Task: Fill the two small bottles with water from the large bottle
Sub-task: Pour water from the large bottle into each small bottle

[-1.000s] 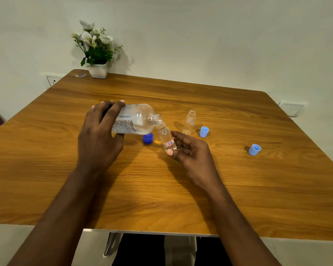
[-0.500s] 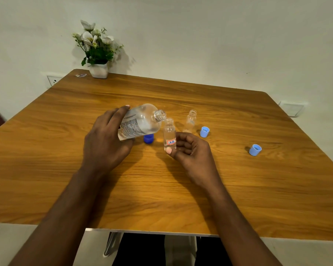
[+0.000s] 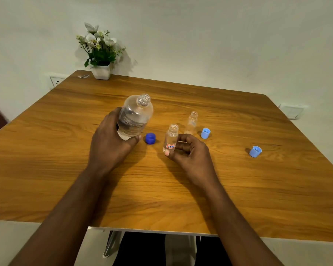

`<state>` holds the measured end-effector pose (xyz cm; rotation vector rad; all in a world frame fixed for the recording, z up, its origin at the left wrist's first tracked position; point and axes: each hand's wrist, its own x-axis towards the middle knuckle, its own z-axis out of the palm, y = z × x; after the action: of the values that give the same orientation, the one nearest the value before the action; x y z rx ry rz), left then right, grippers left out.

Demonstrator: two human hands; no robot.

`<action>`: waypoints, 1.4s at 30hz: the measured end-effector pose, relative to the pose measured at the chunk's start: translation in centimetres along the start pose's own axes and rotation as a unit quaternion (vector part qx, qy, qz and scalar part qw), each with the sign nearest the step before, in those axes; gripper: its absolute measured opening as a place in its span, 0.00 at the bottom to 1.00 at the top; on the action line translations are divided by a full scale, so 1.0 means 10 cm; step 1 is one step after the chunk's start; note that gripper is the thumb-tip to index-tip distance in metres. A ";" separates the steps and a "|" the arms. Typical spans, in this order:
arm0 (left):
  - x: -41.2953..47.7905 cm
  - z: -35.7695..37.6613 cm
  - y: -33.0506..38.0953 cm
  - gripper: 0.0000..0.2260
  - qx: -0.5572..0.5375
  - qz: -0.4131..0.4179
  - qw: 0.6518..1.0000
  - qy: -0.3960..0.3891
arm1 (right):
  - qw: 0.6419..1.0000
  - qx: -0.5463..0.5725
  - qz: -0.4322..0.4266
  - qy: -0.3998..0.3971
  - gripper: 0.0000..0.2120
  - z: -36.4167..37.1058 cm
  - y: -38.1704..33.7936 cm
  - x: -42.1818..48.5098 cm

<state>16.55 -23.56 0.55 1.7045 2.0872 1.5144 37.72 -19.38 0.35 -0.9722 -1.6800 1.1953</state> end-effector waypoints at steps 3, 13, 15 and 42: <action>0.00 0.00 0.01 0.32 -0.025 -0.032 0.999 0.010 | 1.000 -0.026 -0.005 0.003 0.16 0.01 0.01 0.00; 0.02 0.01 -0.06 0.35 -0.058 -0.099 0.993 0.004 | 0.994 -0.109 -0.009 0.030 0.15 0.04 0.09 0.10; 0.03 0.01 -0.06 0.36 -0.060 -0.101 0.993 0.003 | 0.991 -0.129 -0.012 0.035 0.15 0.05 0.09 0.15; 0.03 0.00 -0.03 0.36 -0.064 -0.112 0.992 -0.011 | 0.973 -0.219 0.013 0.066 0.27 0.18 0.07 0.32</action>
<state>16.22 -23.29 0.47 1.3869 2.0408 1.5166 35.03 -16.83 -0.04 -1.3111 -1.8640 0.7652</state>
